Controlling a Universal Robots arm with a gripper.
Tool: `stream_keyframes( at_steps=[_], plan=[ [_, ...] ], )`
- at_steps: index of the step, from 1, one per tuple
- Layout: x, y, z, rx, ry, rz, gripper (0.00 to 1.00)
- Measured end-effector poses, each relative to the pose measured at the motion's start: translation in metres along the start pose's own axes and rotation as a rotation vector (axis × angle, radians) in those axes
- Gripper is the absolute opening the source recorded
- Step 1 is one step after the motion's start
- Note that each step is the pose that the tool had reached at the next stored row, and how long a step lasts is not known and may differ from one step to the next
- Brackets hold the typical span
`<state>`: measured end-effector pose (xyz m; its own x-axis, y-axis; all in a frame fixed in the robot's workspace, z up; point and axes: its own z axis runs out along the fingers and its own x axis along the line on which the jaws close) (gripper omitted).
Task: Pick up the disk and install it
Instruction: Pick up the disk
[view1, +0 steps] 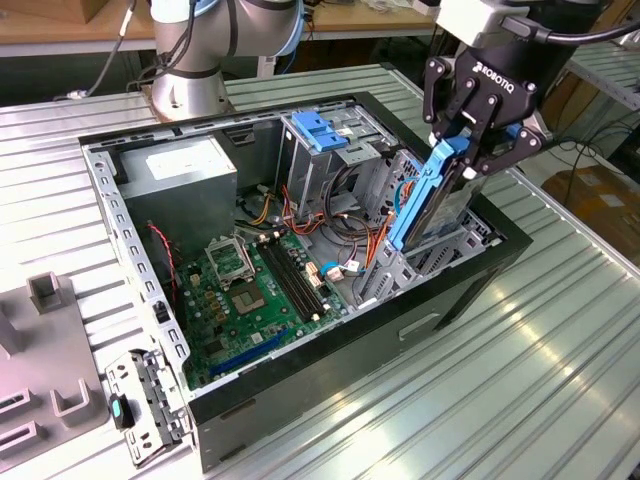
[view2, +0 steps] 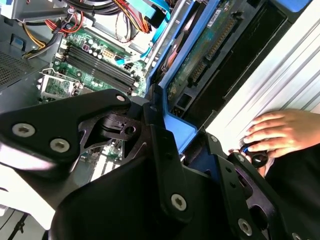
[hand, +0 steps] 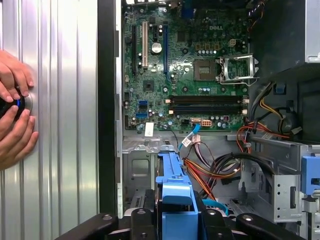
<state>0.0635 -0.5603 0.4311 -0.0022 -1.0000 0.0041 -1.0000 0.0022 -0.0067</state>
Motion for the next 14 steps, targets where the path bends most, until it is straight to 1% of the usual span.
stream_keyframes(
  at_steps=[3, 7, 14],
  plan=[
    [0.0002, -0.0001, 0.0031, 0.0, 0.0, 0.0, 0.37],
    [0.0004, -0.0004, 0.0092, 0.0, 0.0, 0.0, 0.37],
    [0.0008, -0.0006, 0.0147, 0.0, 0.0001, 0.0, 0.37]
  ],
)
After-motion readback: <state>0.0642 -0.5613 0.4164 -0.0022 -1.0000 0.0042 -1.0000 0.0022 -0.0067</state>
